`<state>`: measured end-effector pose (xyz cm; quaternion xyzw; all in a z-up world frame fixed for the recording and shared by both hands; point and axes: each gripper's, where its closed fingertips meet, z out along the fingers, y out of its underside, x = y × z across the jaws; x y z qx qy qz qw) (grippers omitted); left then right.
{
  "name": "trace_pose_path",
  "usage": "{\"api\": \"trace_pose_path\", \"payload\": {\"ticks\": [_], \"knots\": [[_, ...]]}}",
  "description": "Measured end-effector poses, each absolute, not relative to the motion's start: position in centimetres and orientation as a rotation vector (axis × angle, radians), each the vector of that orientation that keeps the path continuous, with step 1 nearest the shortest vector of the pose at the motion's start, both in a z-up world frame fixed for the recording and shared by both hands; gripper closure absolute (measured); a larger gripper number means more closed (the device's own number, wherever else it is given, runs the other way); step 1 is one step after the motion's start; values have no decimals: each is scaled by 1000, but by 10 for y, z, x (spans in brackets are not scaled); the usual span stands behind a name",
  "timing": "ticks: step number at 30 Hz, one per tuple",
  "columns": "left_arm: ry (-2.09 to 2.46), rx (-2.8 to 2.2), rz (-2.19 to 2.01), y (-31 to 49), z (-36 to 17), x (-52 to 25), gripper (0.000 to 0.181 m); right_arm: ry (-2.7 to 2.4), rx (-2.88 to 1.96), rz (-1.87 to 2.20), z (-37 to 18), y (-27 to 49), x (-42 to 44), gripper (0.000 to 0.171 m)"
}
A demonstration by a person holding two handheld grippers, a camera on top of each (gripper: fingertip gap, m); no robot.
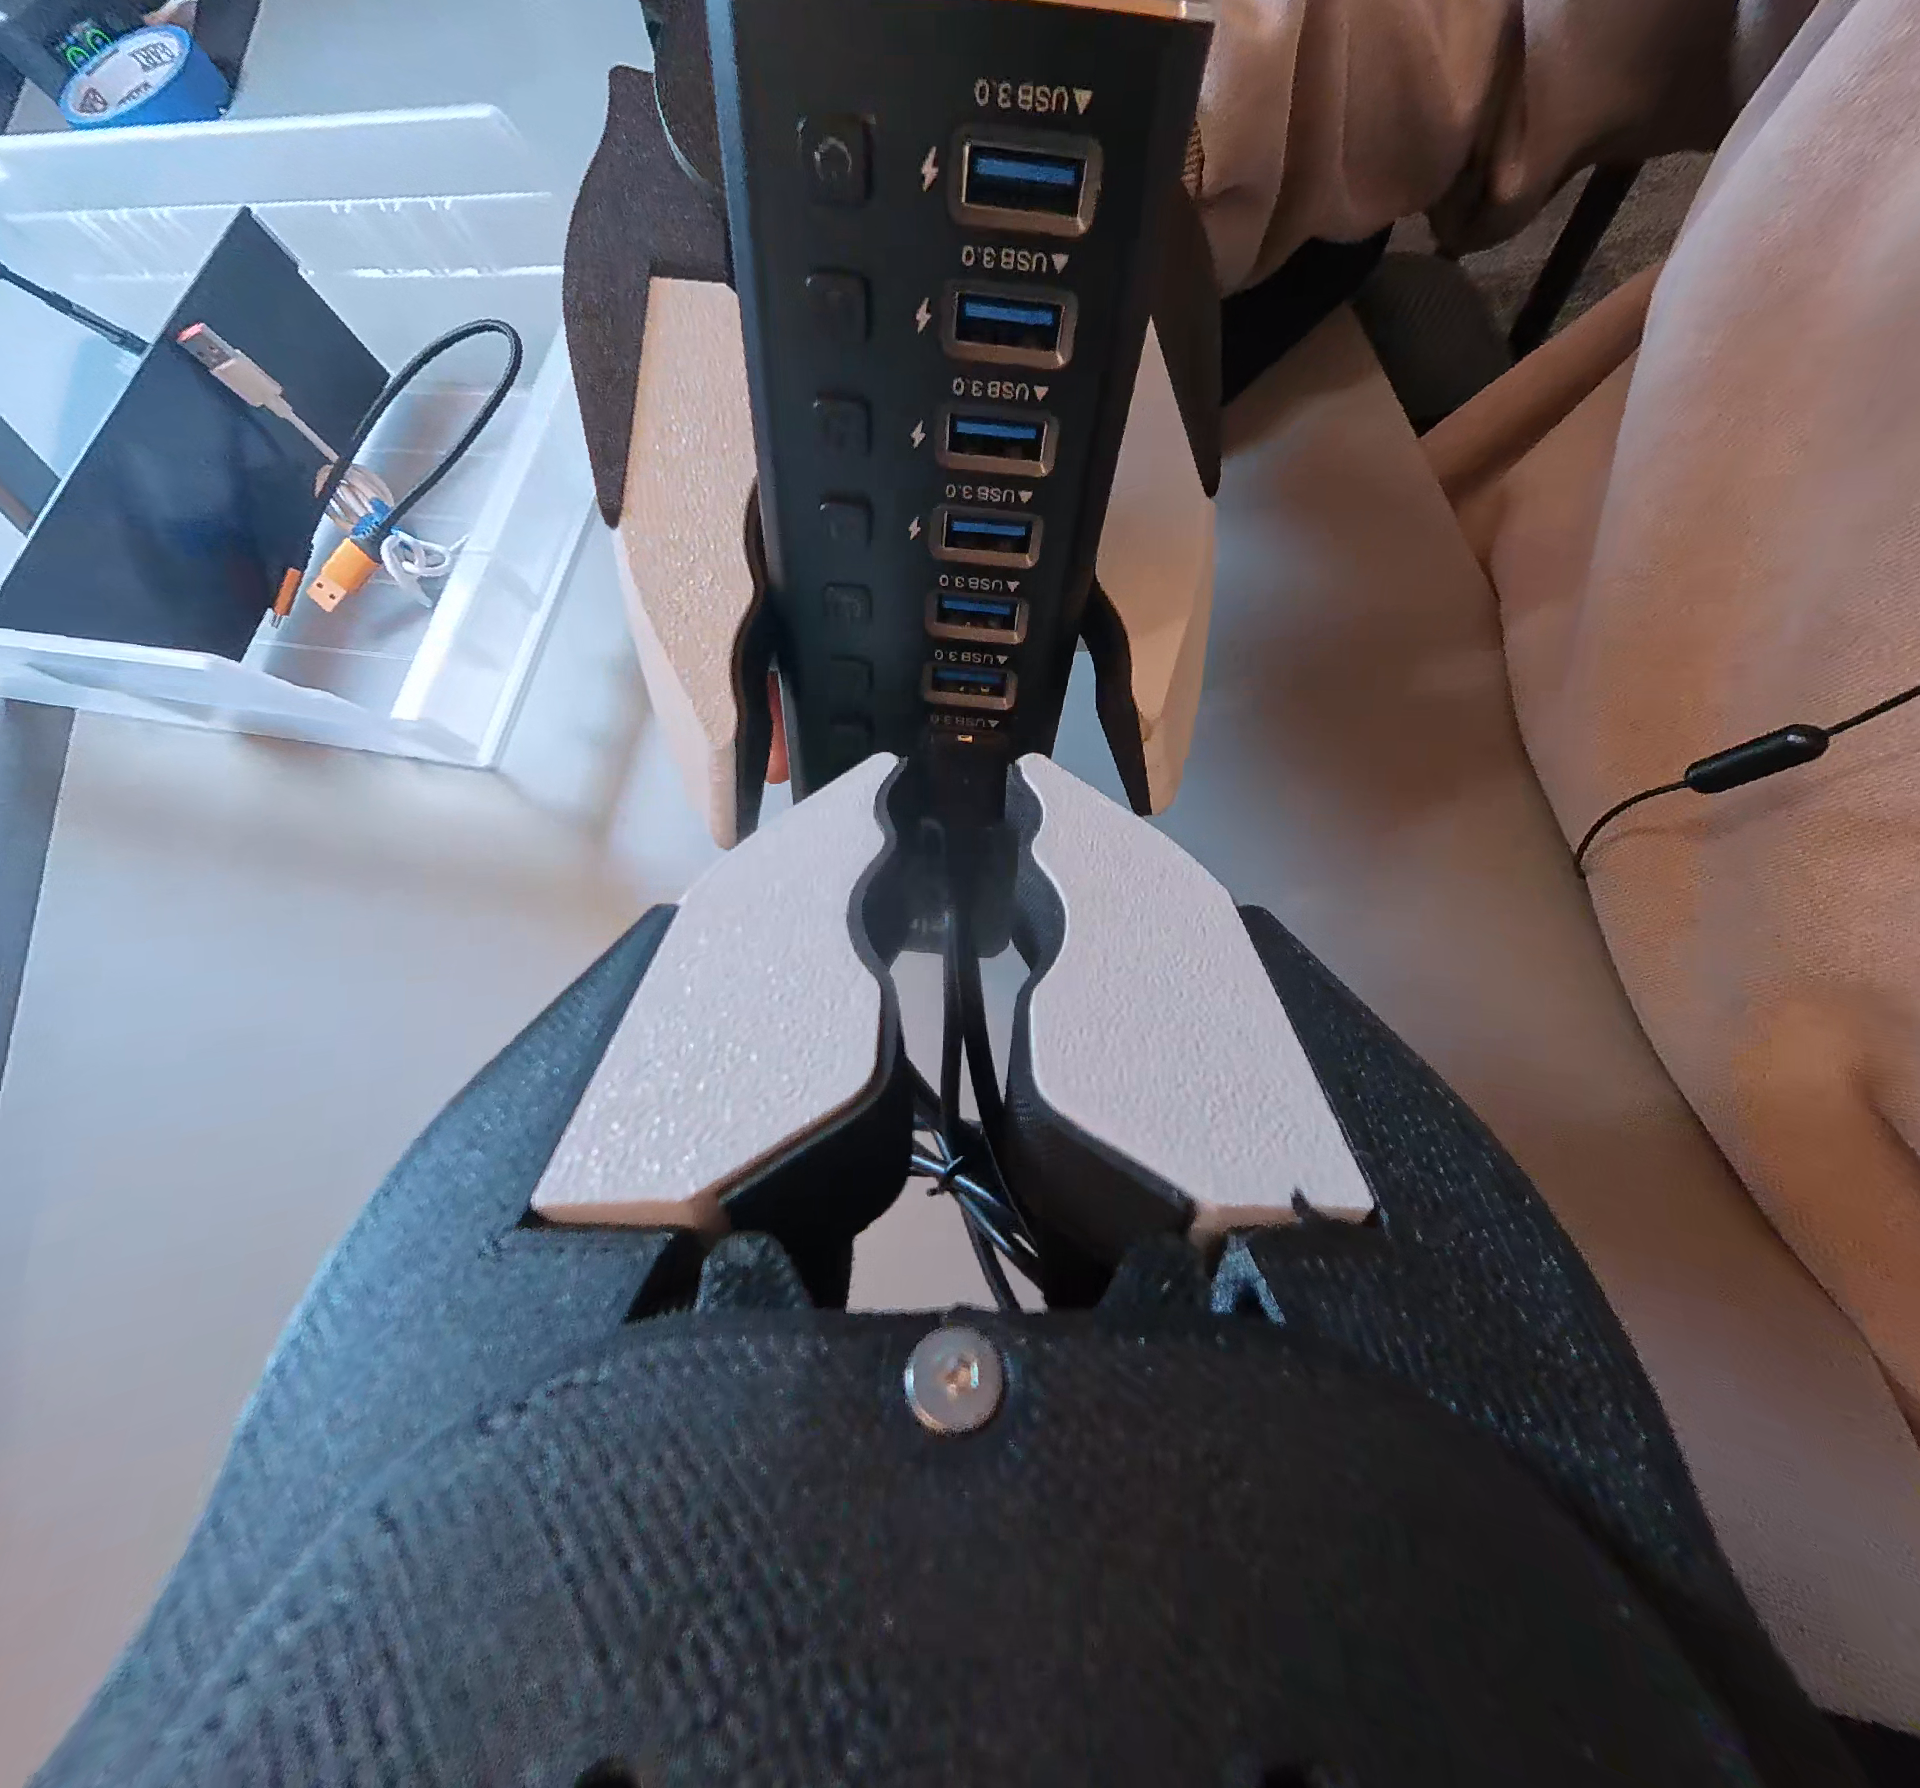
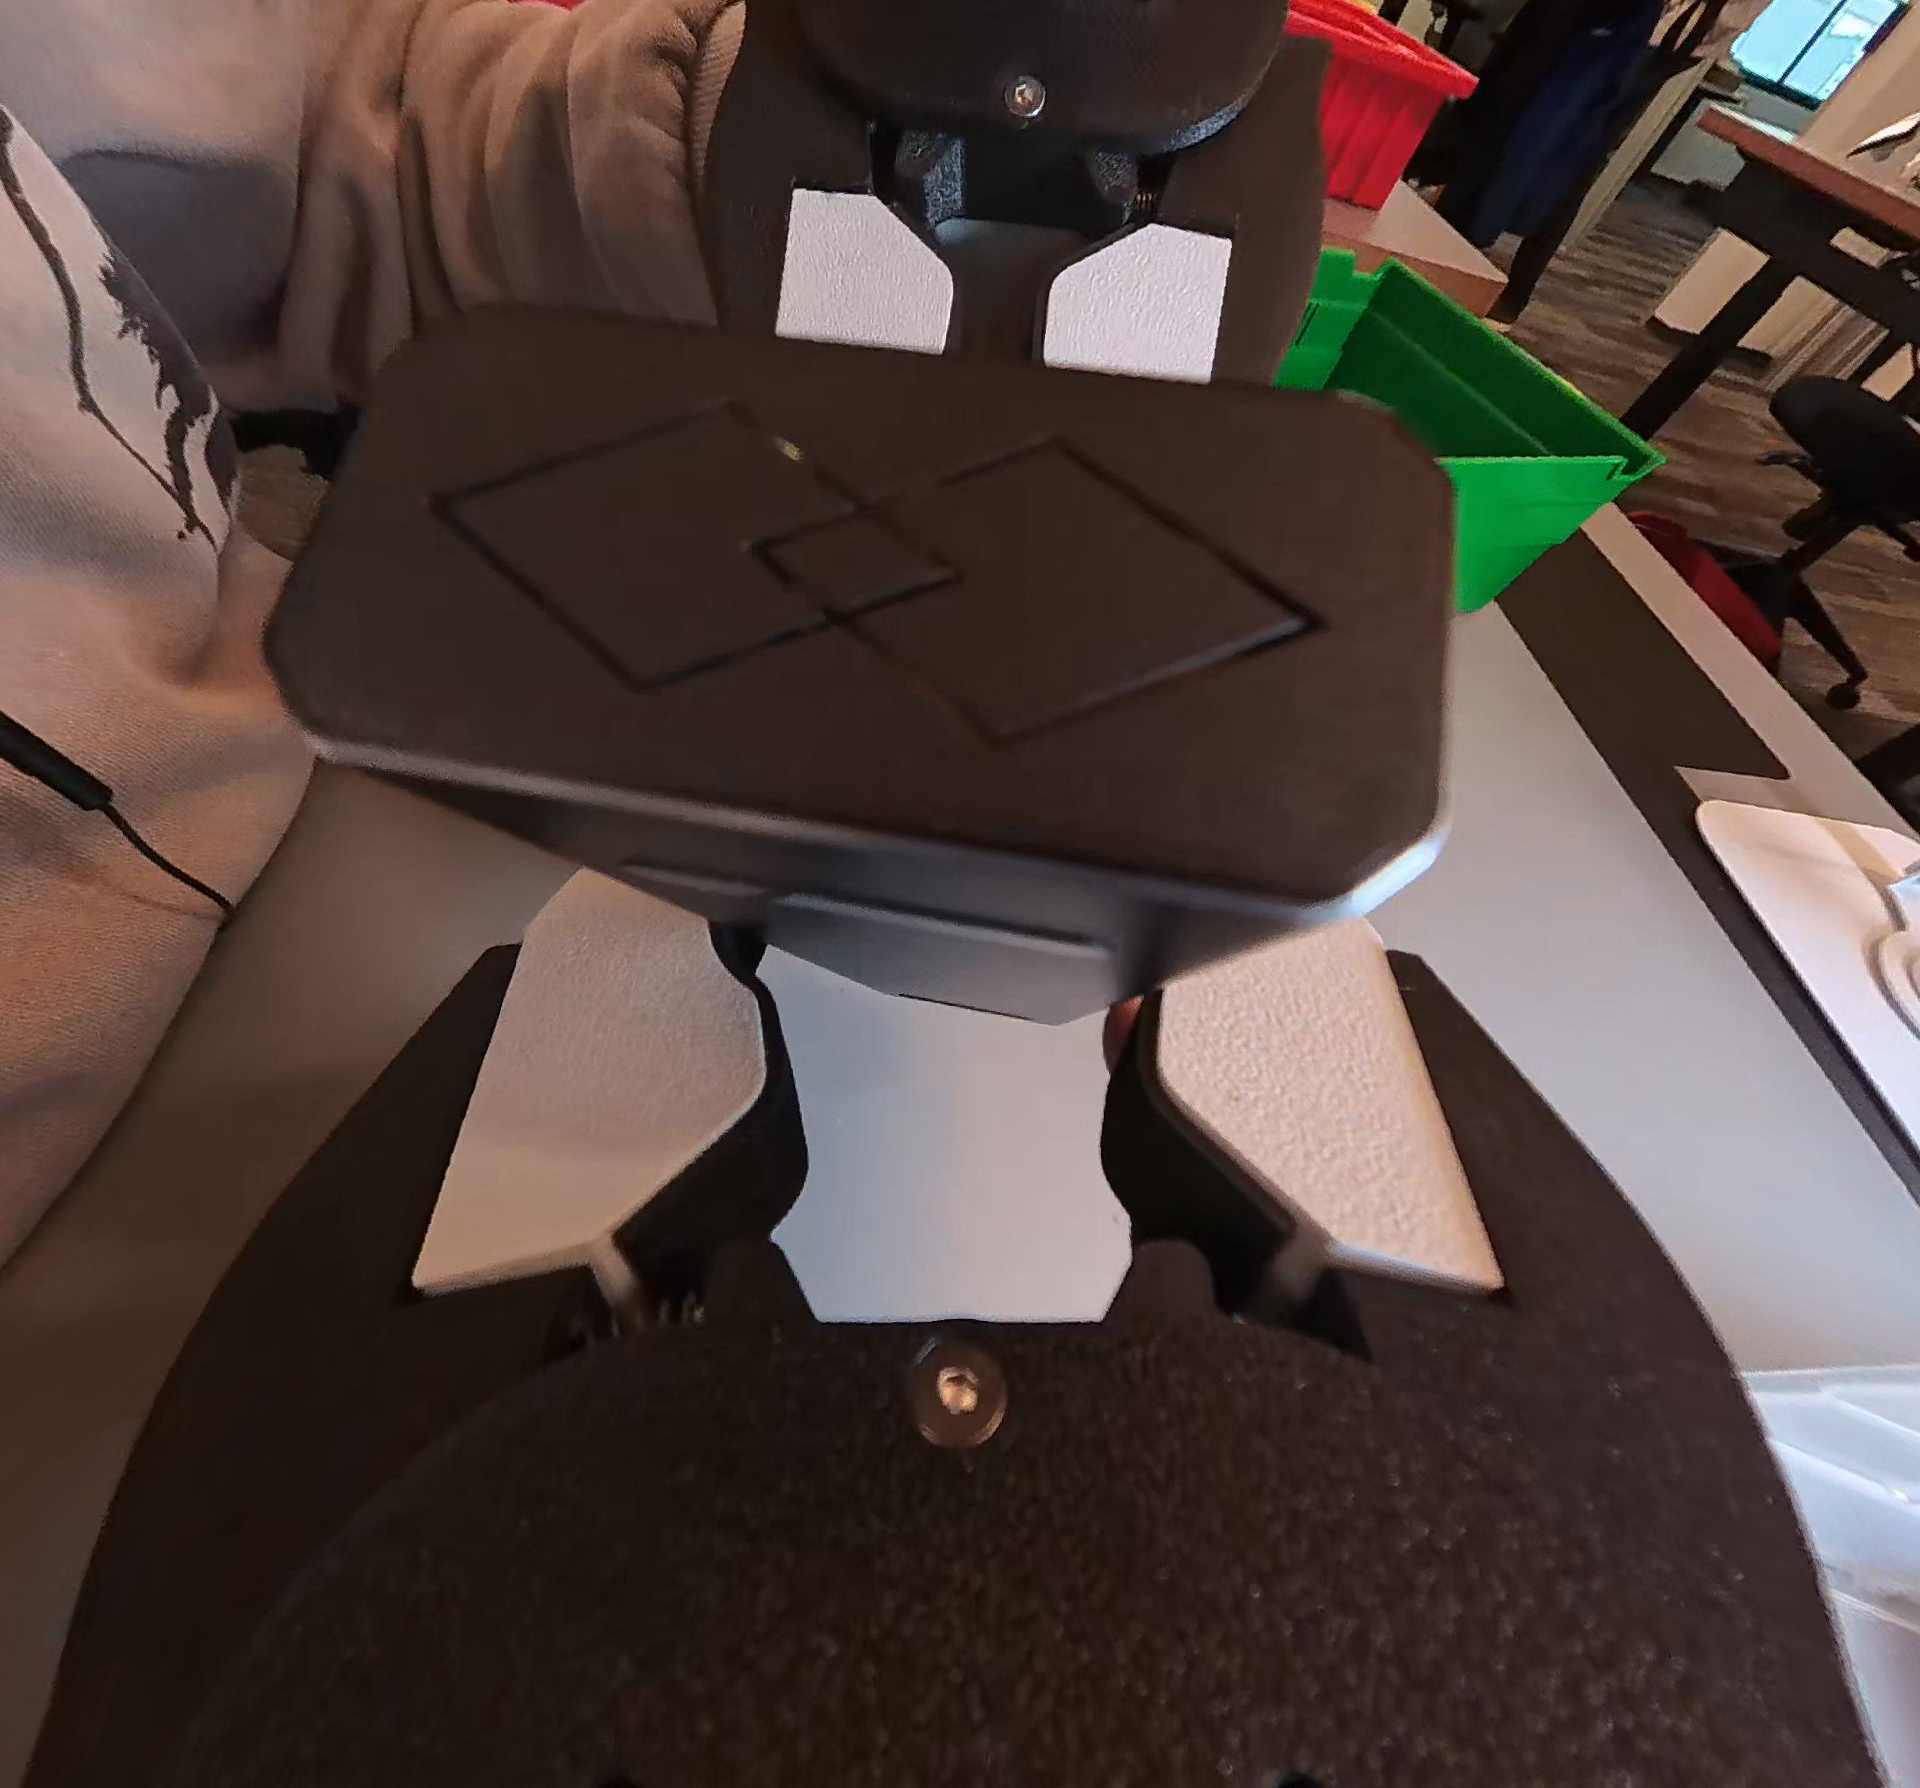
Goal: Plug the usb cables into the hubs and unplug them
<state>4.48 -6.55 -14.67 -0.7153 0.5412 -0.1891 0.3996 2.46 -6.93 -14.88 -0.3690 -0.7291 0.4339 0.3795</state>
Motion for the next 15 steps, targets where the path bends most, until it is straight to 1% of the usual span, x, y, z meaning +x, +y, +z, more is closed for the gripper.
{"api": "trace_pose_path", "payload": {"ticks": [6,8,9,12,15], "knots": [[1333,-1763,-452,-59,-143,44,164,-1789,-974,1062,-144,-61,23,100],[1270,-1735,-368,-51,-132,37,164,-1697,-1007,1023,-135,-49,23,100],[1226,-1711,-298,-45,-123,32,161,-1629,-1048,1023,-129,-41,23,100],[1146,-1644,-97,-39,-99,23,153,-1381,-1214,1152,-106,-12,26,99],[1053,-1646,-12,-35,-95,26,154,-1151,-1374,1276,-97,15,29,99]]}}
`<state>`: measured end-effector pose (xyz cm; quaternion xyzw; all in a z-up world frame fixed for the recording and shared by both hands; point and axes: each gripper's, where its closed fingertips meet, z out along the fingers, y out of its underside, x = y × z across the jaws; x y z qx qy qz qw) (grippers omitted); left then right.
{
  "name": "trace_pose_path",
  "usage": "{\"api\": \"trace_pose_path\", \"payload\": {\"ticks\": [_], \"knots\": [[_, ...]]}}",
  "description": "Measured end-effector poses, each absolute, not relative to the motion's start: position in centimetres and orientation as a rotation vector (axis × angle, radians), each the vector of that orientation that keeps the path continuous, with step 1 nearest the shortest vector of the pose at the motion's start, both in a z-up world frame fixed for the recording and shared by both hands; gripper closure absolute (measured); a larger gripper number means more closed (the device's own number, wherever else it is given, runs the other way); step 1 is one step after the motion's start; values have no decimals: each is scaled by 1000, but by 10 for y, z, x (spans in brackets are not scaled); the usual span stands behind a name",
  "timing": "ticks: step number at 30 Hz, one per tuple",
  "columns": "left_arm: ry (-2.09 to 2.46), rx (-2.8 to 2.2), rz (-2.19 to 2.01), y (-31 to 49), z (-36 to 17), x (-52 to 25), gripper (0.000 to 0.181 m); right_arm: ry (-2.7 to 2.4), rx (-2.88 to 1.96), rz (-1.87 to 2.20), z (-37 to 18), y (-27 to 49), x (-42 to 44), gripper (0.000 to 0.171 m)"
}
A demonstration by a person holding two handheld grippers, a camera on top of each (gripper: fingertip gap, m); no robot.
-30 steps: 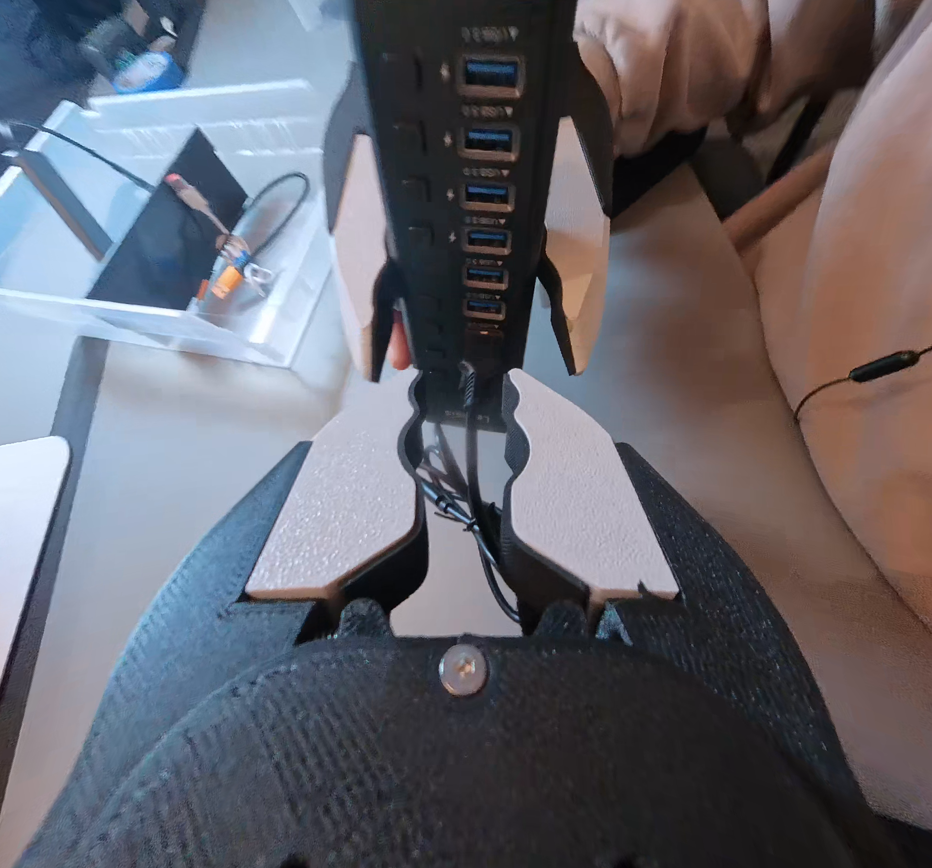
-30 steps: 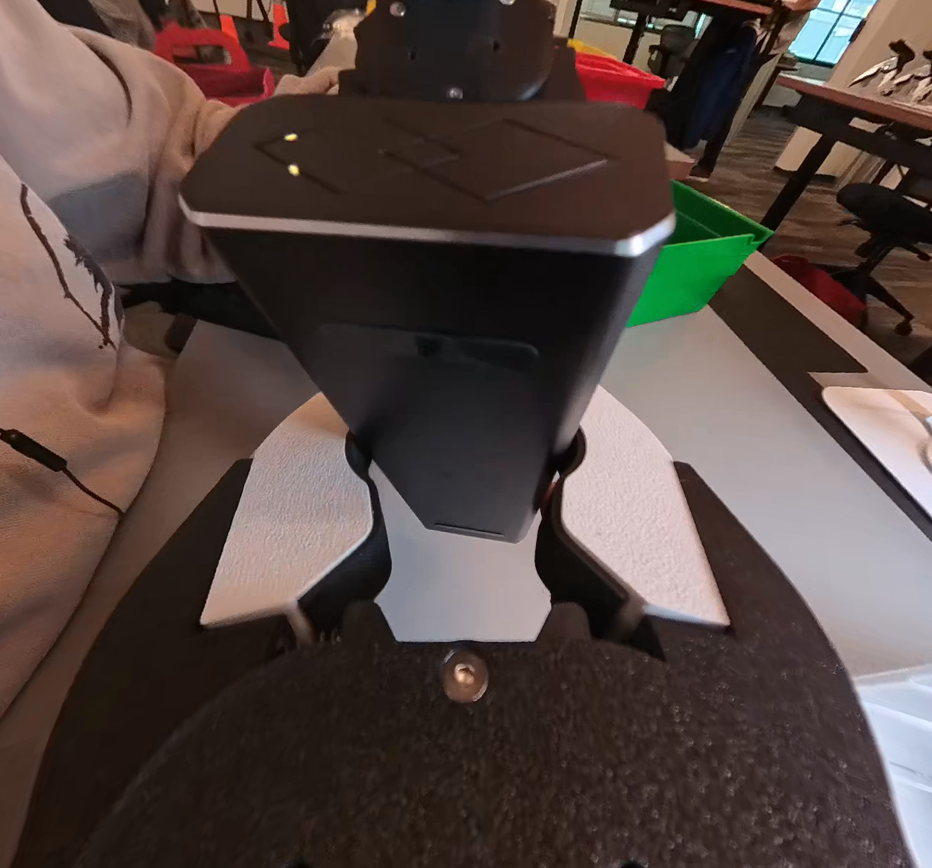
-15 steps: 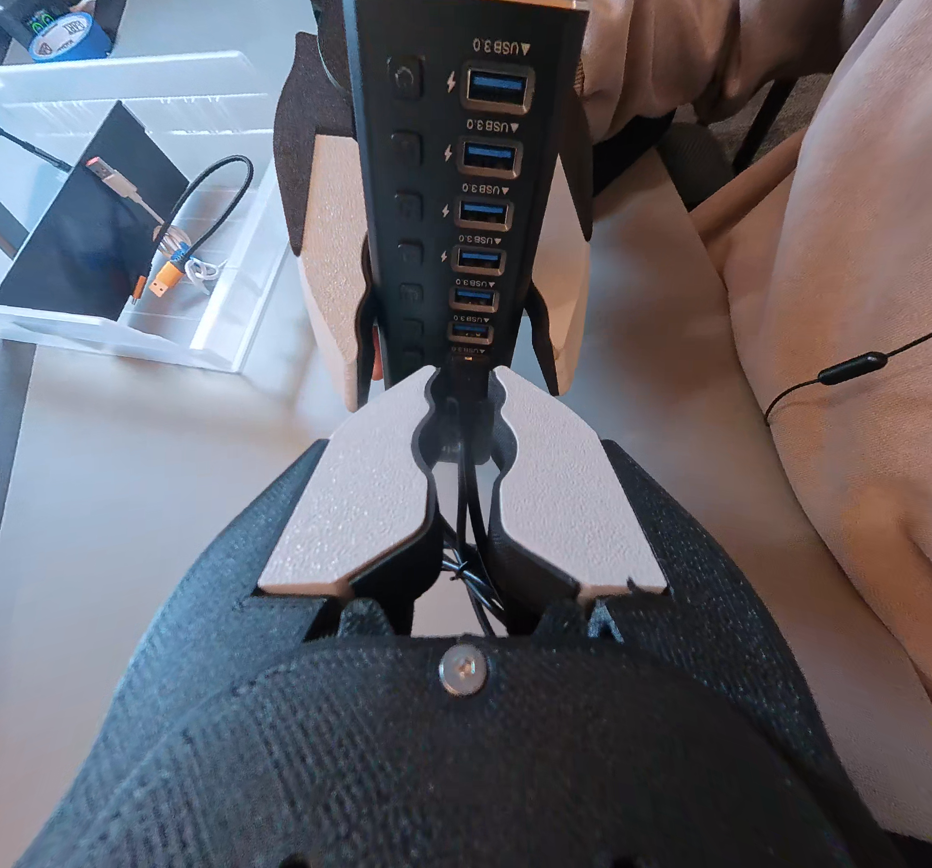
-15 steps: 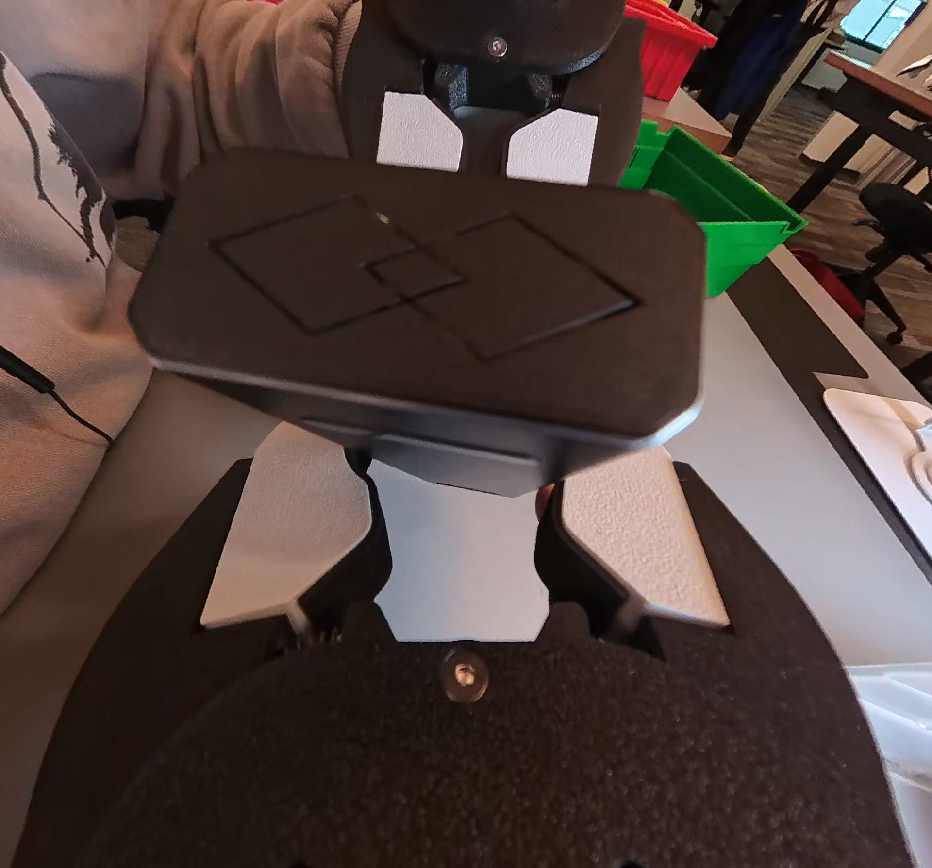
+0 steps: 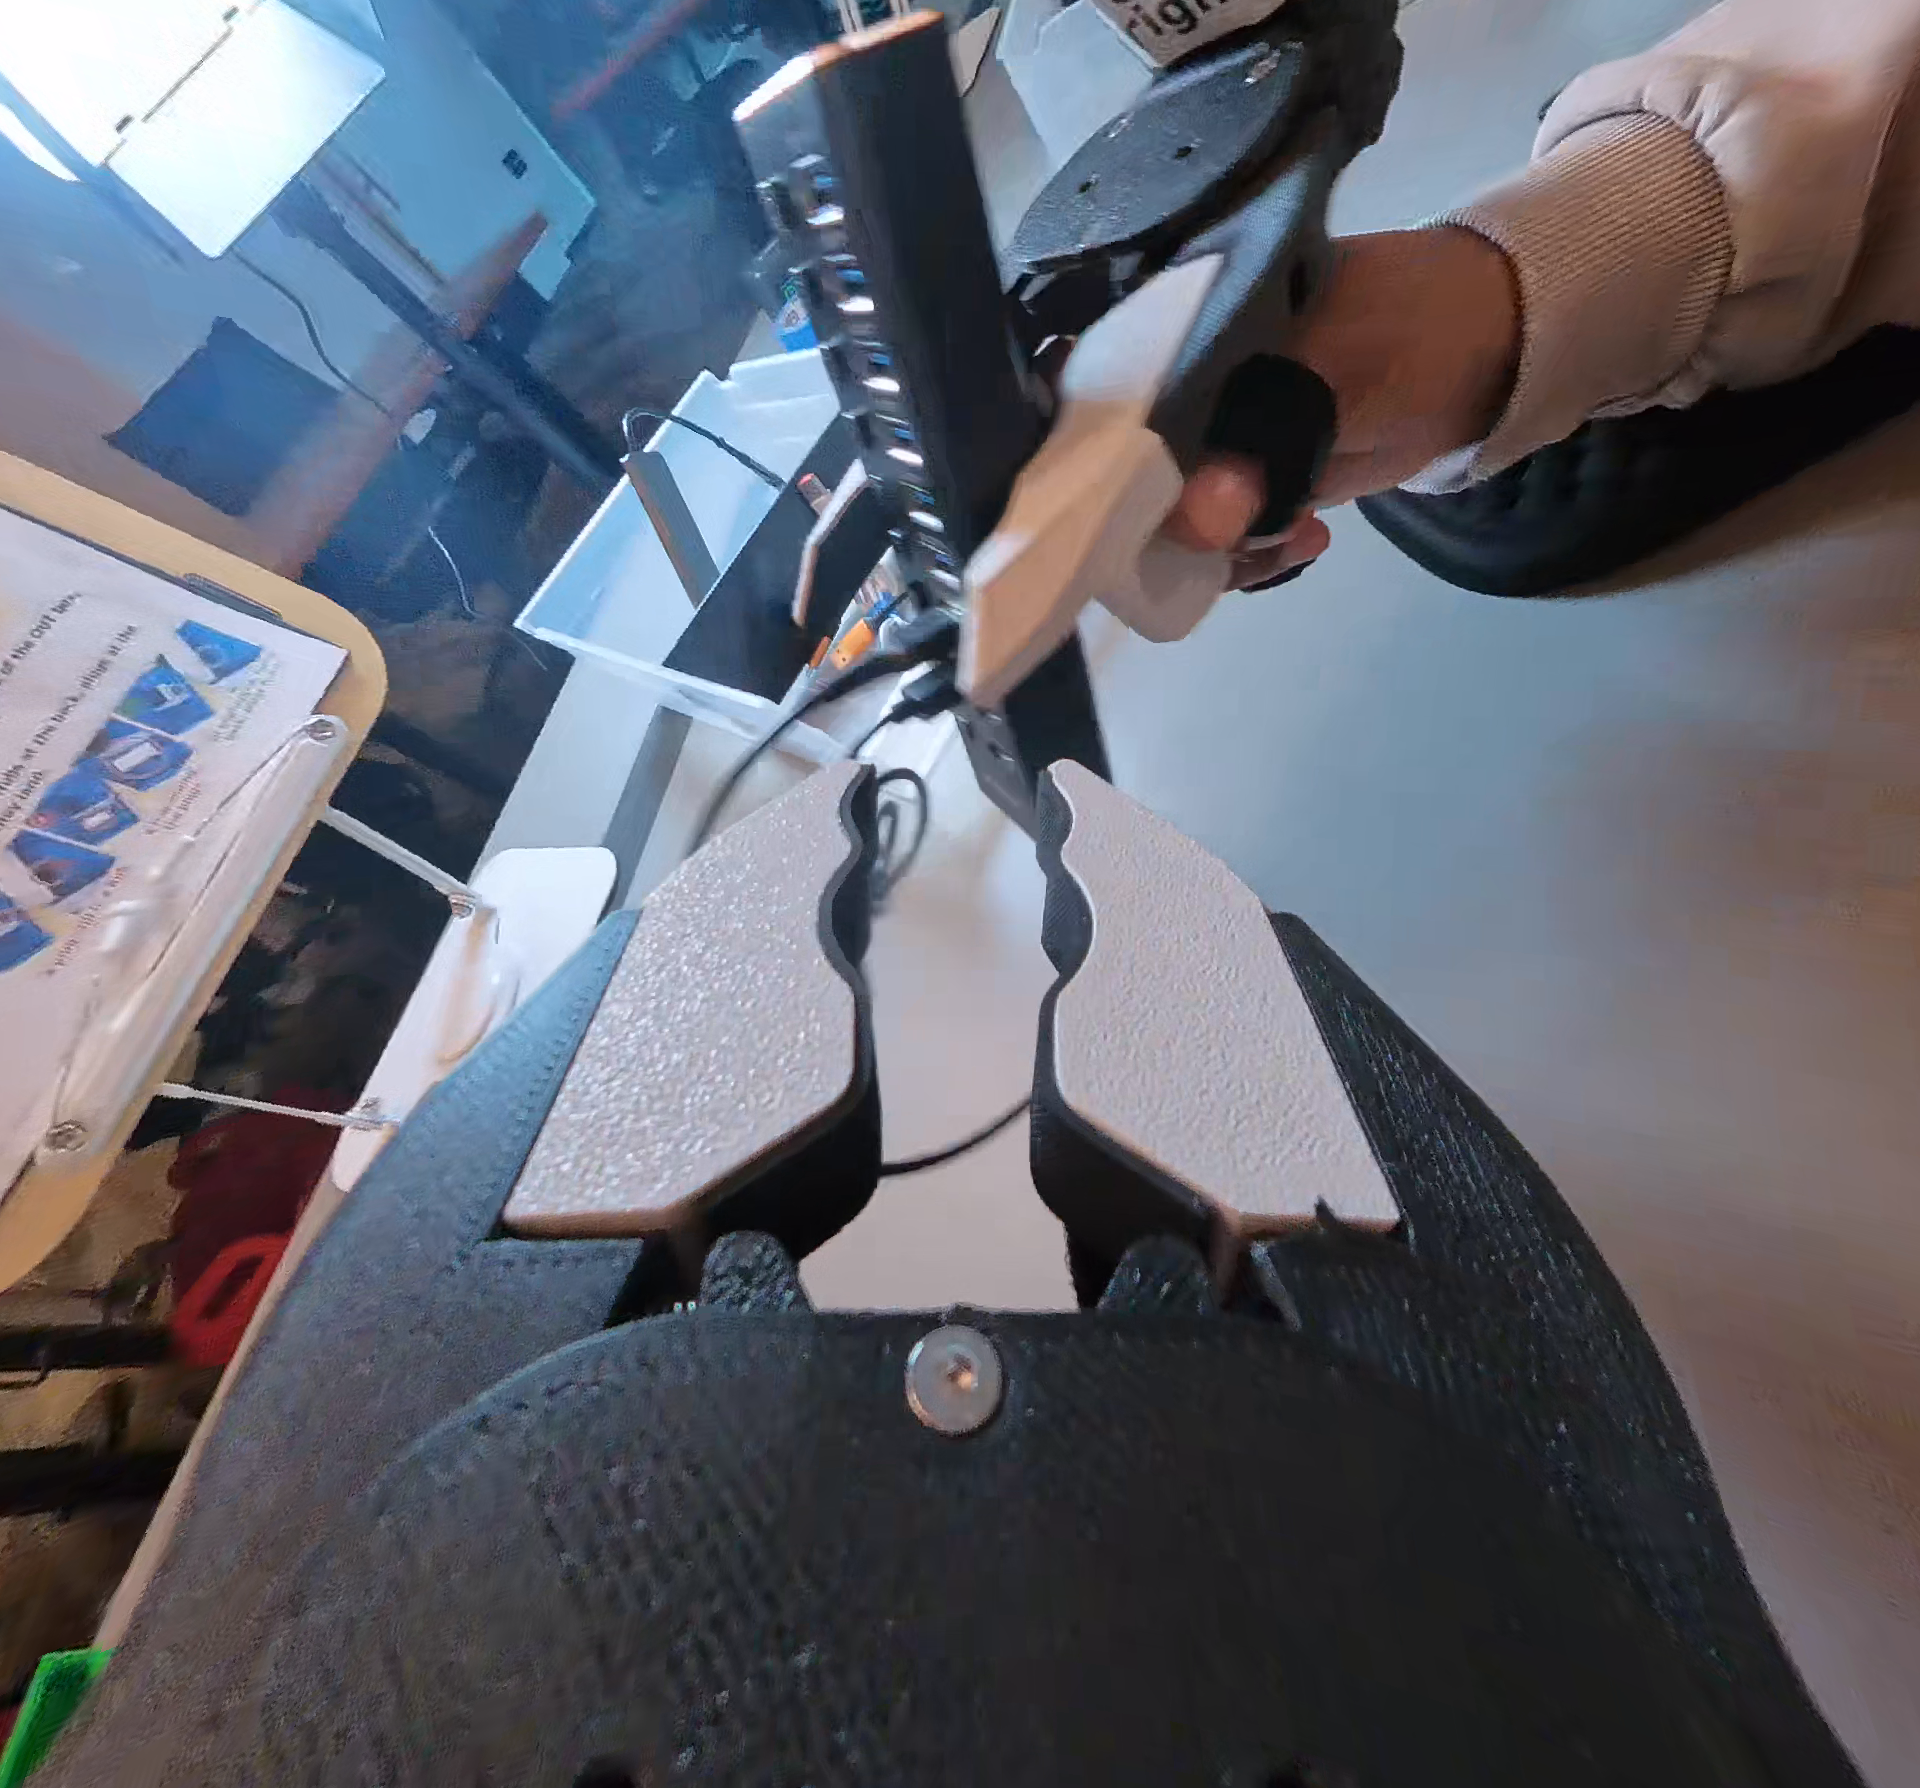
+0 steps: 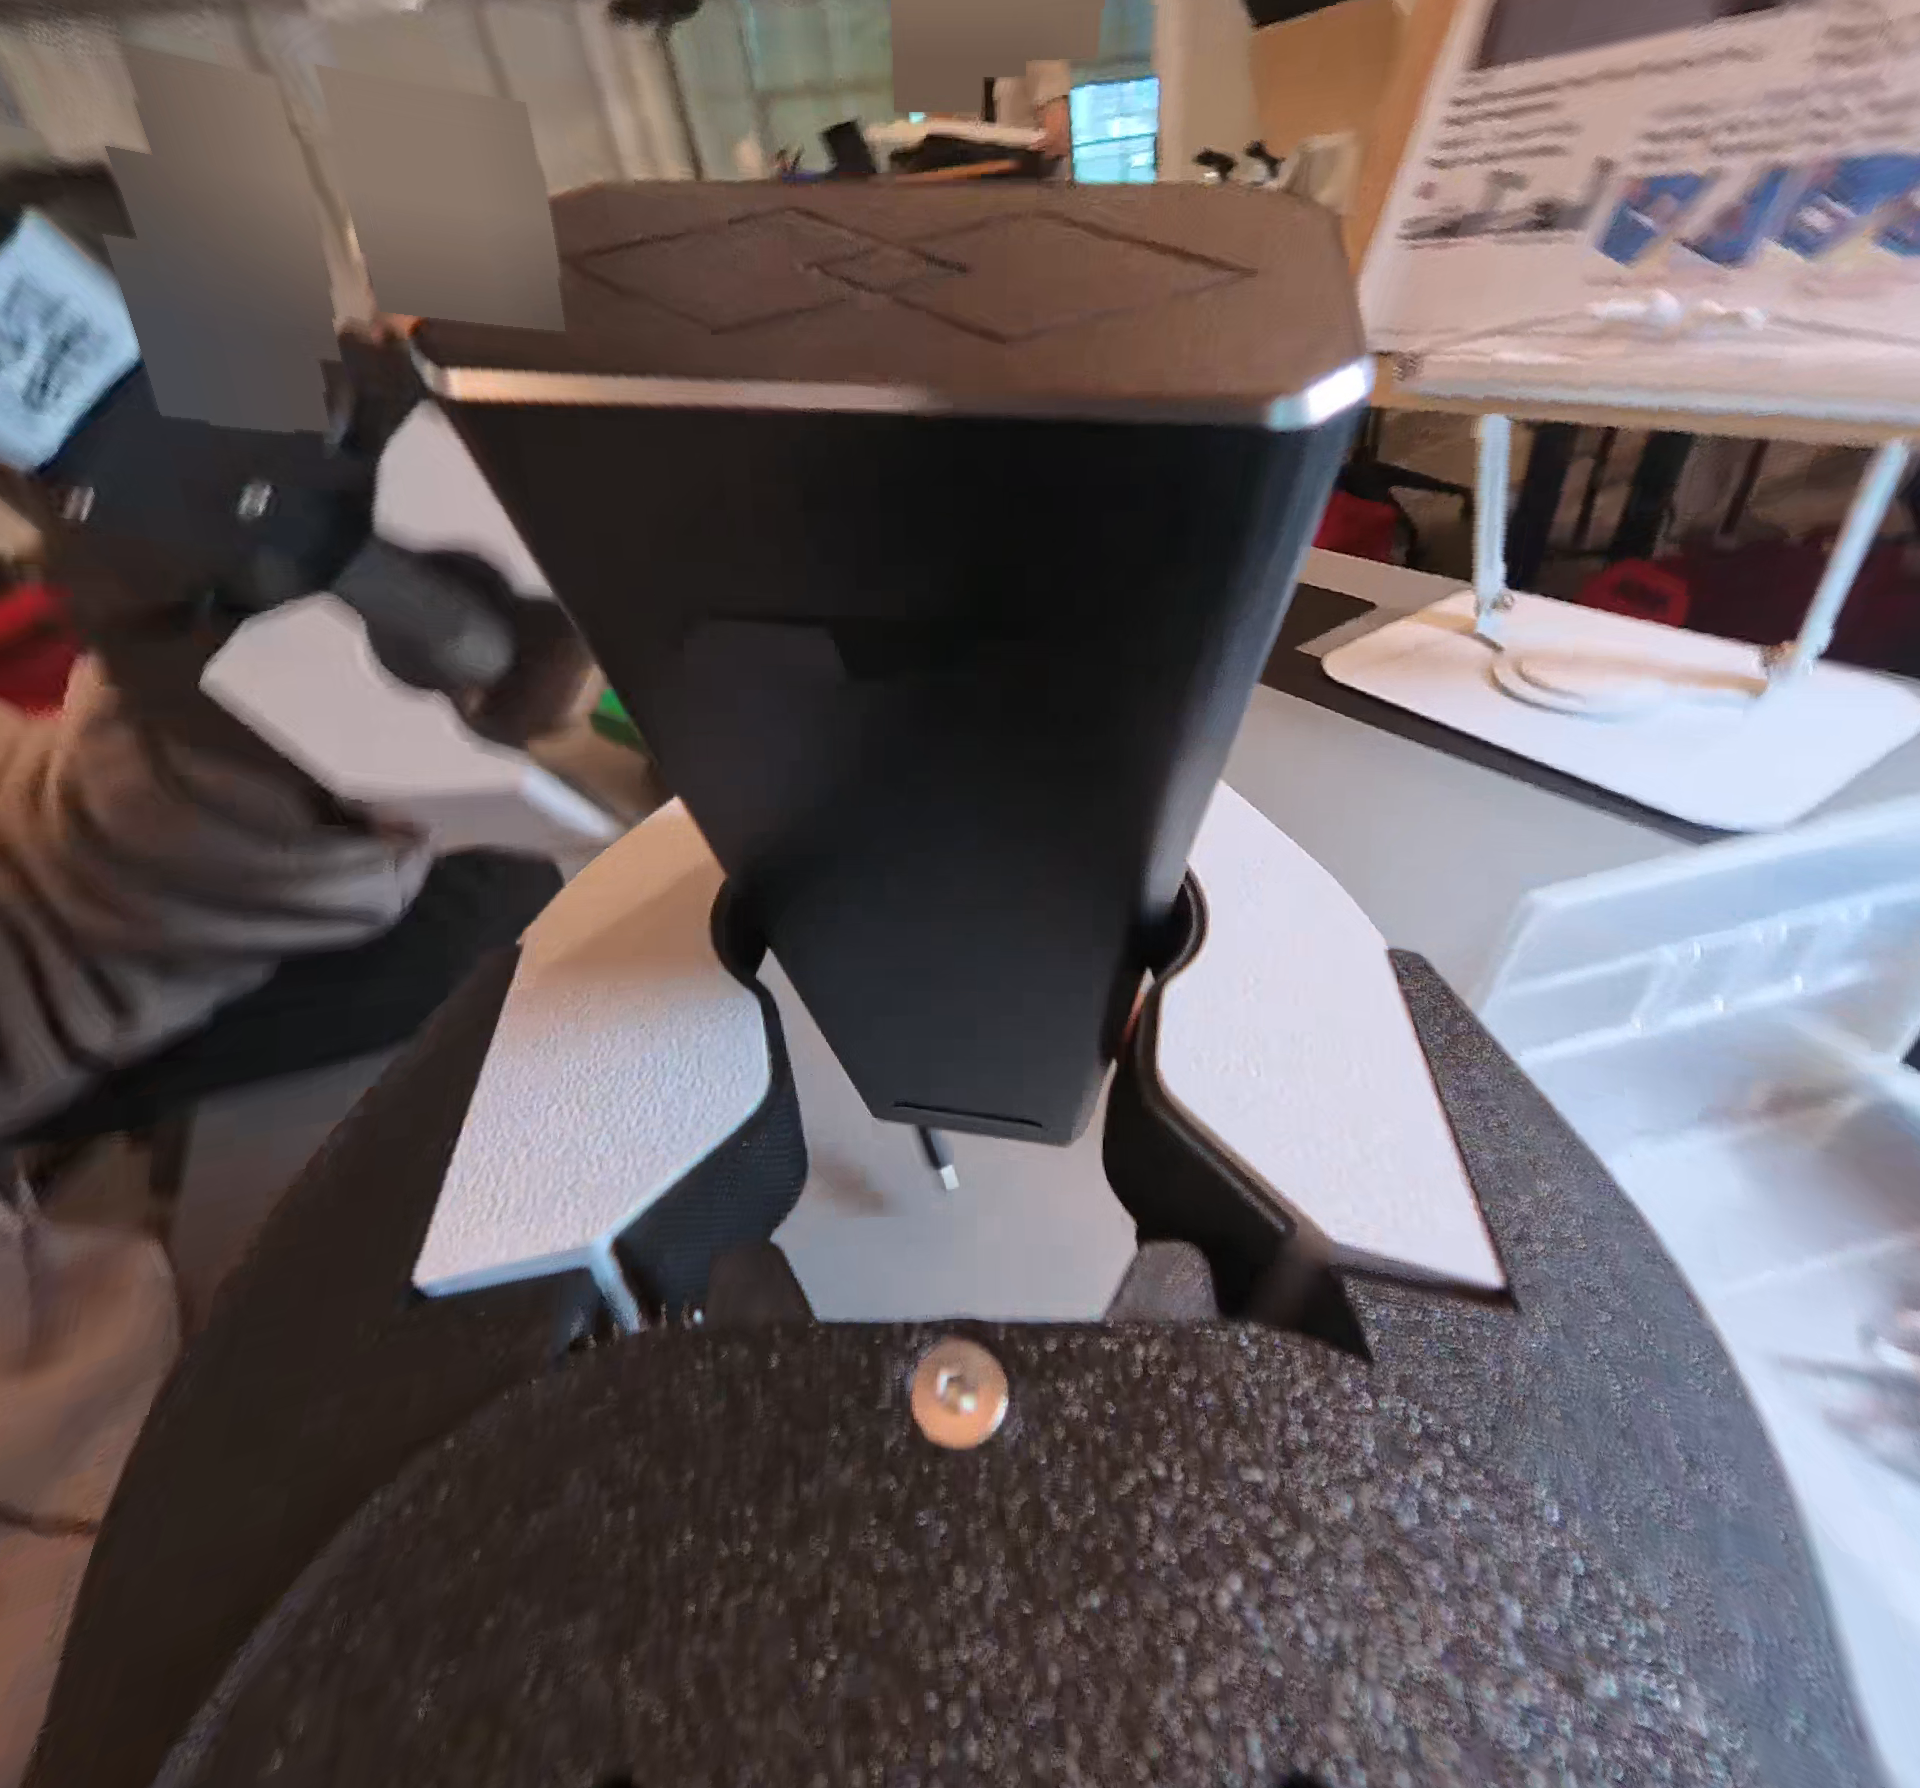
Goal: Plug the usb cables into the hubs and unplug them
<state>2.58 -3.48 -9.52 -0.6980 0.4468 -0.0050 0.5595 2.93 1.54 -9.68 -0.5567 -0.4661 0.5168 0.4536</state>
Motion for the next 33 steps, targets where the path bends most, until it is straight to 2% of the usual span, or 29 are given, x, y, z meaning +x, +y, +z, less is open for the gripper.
{"api": "trace_pose_path", "payload": {"ticks": [2,6,7,10,14,15,20,24,27,30,32,33], "knots": [[1030,-1732,-70,-33,-116,35,153,-1045,-1461,1337,-100,26,29,99],[916,-1867,-40,-6,-162,41,126,-905,-1579,1490,-110,28,25,99],[898,-1864,-26,0,-166,42,126,-895,-1598,1522,-113,25,23,99],[935,-1838,-28,8,-173,46,148,-915,-1604,1532,-117,20,22,98],[948,-1776,-131,4,-153,36,149,-1024,-1540,1638,-109,10,27,99],[946,-1764,-164,2,-145,30,152,-1092,-1506,1614,-109,9,29,104],[1021,-1683,-88,-13,-117,-1,152,-1312,-1242,1350,-98,18,47,108],[1149,-1635,60,-26,-113,-13,153,-1531,-1032,843,-108,24,55,103],[1229,-1648,177,-30,-119,-17,153,-1647,-955,609,-113,16,56,103],[1269,-1653,212,-28,-129,-12,153,-1774,-946,325,-140,15,46,113],[1320,-1650,242,-28,-137,-7,153,-1792,-891,49,-161,29,38,131],[1341,-1644,278,-27,-141,-6,153,-1800,-844,-15,-168,31,34,133]]}}
